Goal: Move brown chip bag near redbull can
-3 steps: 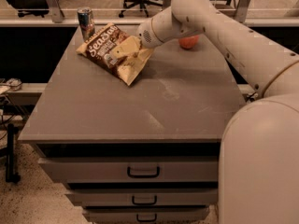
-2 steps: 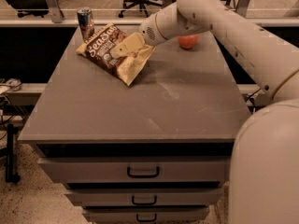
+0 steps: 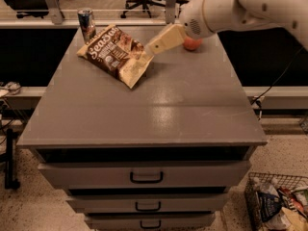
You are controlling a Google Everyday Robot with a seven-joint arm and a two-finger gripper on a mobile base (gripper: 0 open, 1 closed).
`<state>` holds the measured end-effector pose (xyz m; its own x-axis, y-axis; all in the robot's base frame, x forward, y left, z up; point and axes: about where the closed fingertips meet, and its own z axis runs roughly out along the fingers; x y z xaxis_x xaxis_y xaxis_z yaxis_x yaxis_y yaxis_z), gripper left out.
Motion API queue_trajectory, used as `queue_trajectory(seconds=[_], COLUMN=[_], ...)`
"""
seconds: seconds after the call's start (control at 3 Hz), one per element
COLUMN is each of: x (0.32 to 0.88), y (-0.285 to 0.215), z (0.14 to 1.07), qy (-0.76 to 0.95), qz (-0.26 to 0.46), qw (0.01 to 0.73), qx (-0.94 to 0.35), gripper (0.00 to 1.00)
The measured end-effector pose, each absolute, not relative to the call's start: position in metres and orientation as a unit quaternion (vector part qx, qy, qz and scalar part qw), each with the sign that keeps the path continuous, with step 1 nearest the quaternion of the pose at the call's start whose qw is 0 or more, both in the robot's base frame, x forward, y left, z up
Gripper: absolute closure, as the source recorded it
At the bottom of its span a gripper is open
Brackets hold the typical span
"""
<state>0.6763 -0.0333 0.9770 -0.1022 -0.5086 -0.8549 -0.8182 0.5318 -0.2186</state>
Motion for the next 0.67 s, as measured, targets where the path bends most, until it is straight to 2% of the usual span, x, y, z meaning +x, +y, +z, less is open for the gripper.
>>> queue_trajectory(seconds=[0.67], x=[0.598], y=[-0.158], z=[1.038], qy=[0.715], qz=[0.056], qw=[0.53], qx=[-0.452], gripper=[0.0])
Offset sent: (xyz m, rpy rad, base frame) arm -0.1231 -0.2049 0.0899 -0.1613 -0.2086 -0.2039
